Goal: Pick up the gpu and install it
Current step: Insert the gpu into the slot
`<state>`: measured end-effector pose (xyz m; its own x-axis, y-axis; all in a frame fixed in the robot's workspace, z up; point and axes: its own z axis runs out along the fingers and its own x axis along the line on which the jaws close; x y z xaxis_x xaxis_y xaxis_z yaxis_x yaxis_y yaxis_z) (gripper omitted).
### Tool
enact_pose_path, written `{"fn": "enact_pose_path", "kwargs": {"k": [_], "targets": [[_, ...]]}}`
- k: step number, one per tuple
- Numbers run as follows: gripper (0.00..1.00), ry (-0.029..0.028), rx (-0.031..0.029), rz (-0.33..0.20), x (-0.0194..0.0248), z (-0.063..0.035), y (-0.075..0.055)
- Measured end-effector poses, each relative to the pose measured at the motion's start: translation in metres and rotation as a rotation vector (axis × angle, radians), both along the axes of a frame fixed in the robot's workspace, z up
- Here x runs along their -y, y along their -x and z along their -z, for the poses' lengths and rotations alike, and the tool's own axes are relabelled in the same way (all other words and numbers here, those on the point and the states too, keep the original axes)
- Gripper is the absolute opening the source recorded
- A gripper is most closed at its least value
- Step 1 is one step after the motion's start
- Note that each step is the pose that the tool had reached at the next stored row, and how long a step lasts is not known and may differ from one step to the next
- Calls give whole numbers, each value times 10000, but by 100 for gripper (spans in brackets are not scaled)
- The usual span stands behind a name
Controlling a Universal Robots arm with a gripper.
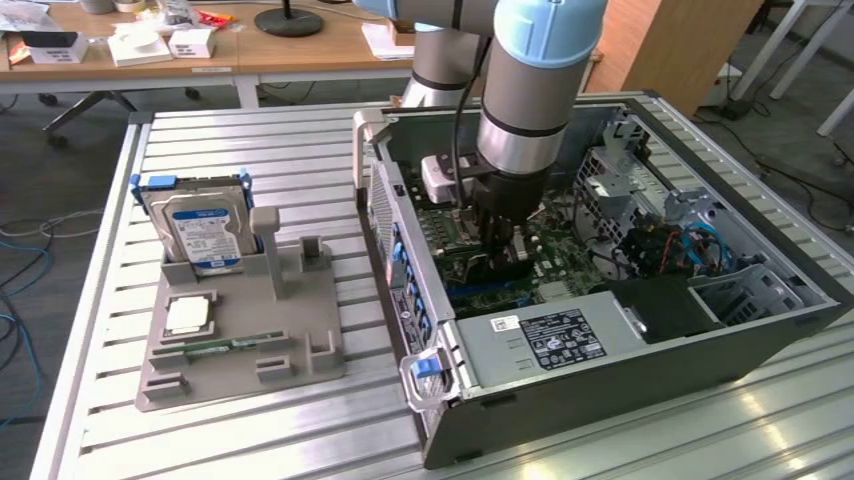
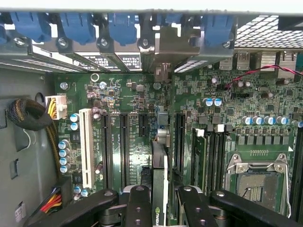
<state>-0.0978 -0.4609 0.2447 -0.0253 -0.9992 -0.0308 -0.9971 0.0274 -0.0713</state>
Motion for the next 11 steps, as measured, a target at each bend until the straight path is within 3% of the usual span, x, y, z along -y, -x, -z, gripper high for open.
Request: {"fn": "enact_pose_path", "kwargs": {"k": [11], "targets": [[26, 0, 4, -2, 0, 4, -2]]}}
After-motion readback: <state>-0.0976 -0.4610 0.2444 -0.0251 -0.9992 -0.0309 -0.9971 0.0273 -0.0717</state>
